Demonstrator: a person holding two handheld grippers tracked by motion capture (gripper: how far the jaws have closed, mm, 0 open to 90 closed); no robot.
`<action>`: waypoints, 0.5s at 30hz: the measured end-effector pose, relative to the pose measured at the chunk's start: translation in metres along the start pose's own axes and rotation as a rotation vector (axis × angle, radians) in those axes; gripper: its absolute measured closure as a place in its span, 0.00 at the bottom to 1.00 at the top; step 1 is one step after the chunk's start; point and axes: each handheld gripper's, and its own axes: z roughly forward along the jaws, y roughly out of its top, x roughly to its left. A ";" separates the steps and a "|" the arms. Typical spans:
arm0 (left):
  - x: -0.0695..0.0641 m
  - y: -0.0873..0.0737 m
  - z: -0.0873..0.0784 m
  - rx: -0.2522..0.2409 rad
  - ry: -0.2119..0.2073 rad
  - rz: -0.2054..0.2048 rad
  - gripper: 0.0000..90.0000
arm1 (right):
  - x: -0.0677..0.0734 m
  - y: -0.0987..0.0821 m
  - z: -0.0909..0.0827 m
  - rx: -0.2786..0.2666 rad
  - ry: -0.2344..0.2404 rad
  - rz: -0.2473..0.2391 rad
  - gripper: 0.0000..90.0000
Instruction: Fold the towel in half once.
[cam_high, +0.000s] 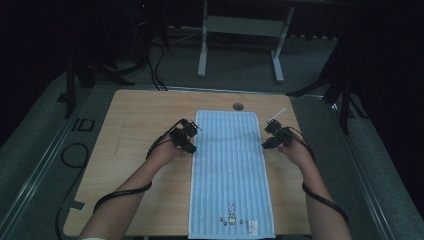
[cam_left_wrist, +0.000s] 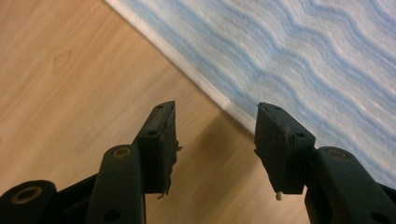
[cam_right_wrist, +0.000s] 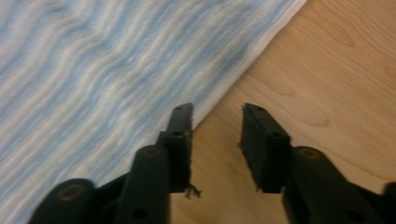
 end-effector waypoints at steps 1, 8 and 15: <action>0.002 0.003 0.001 -0.007 -0.013 -0.011 0.54 | -0.002 0.003 0.003 0.012 0.002 0.006 0.64; 0.008 0.016 0.016 -0.025 -0.039 -0.049 0.51 | -0.004 0.020 0.017 0.048 0.002 0.049 0.61; 0.014 0.015 0.028 -0.007 -0.059 -0.042 0.53 | 0.001 0.025 0.037 0.104 0.015 0.033 0.68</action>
